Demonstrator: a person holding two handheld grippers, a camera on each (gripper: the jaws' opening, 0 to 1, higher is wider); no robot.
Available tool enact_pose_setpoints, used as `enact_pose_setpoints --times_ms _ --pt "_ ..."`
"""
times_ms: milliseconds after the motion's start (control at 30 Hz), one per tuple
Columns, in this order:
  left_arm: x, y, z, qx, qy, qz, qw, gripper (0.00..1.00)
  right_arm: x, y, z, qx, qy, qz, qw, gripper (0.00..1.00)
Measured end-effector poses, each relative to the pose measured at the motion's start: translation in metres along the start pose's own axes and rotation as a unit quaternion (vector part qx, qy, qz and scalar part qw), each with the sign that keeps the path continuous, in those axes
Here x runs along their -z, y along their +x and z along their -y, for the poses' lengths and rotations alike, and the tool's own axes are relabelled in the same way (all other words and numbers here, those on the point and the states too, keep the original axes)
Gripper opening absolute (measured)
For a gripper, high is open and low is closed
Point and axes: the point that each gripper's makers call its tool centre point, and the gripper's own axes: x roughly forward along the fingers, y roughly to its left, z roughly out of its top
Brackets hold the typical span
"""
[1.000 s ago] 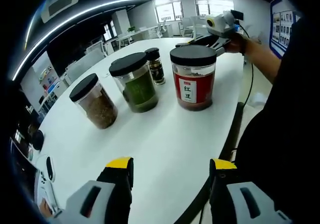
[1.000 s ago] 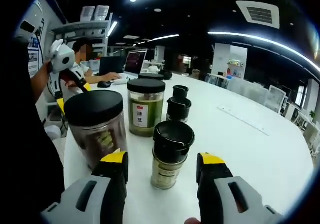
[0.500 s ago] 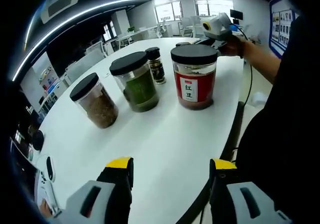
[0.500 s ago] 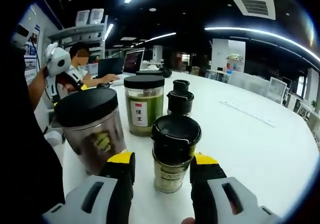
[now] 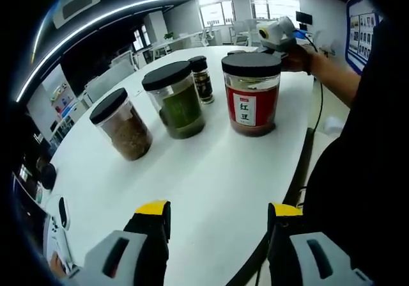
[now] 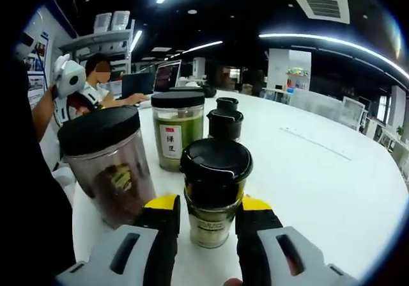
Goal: Pick up the mixed condiments and ingredients on the table and sort them into separate groups
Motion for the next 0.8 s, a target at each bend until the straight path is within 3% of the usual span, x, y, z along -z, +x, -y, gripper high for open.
enact_pose_setpoints --times_ms 733,800 --pt "0.0034 0.0033 -0.0008 0.002 -0.003 -0.003 1.0 0.61 0.0001 -0.0002 0.0032 -0.002 0.02 0.001 0.9998 0.29" --pt "0.0034 0.0036 -0.0008 0.002 -0.003 -0.003 1.0 0.61 -0.0008 0.0001 0.0053 0.005 0.039 0.009 0.9992 0.29"
